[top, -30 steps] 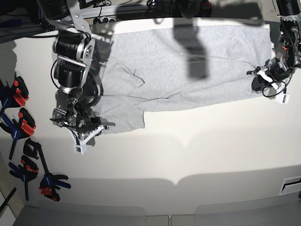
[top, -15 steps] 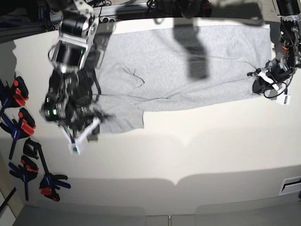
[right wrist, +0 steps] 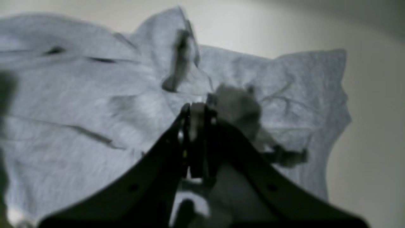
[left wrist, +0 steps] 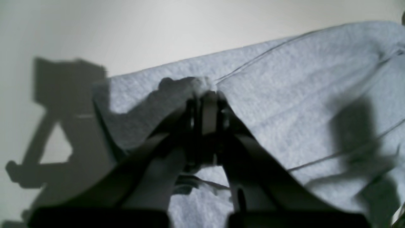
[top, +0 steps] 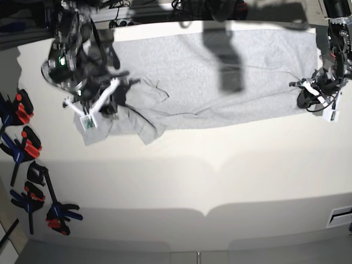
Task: Fold the T-shirt properly
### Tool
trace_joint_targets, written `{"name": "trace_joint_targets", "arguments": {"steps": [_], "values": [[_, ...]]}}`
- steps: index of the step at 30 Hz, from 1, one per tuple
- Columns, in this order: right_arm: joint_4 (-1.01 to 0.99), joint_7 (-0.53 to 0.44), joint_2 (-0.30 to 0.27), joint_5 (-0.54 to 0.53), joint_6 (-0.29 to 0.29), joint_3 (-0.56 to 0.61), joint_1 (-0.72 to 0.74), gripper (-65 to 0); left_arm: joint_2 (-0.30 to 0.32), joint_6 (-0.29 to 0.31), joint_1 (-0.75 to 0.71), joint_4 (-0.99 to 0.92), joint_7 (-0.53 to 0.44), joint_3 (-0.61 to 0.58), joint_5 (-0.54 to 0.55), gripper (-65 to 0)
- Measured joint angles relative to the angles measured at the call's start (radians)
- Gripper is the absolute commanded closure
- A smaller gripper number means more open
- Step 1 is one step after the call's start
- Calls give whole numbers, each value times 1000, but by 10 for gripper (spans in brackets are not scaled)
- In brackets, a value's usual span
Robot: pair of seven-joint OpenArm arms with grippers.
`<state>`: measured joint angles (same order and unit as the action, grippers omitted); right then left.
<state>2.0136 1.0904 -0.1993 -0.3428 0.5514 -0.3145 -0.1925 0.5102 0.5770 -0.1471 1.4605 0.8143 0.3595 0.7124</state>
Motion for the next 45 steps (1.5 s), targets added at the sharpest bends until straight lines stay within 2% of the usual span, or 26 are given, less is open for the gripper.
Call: {"name": "trace_joint_targets", "arguments": {"steps": [4, 7, 10, 14, 21, 27, 41, 45], "values": [[87, 10, 2, 1, 0, -57, -135, 0, 0, 1, -64, 147, -4, 0, -1, 0], [118, 2, 0, 2, -1, -124, -201, 0, 0, -2, -121, 261, -3, 0, -43, 0], [127, -24, 1, -3, -1, -177, -251, 0, 2, -51, -174, 351, -4, 0, -87, 0], [127, -27, 3, -6, -1, -229, -278, 0, 3, -80, -243, 422, -5, 0, -174, 0], [127, -38, 3, -29, -1, -269, -278, 0, 3, -137, -298, 436, -6, 0, -321, 0], [135, -42, 0, -26, -1, -269, -275, 0, 3, -139, -301, 436, -33, 0, -325, 0], [209, 34, 0, -25, 0, -270, -275, 0, 3, -139, -302, 436, 24, 0, -325, 0], [209, 35, 0, -25, 0, -270, -275, 0, 3, -140, -307, 436, 24, 0, -325, -136]]}}
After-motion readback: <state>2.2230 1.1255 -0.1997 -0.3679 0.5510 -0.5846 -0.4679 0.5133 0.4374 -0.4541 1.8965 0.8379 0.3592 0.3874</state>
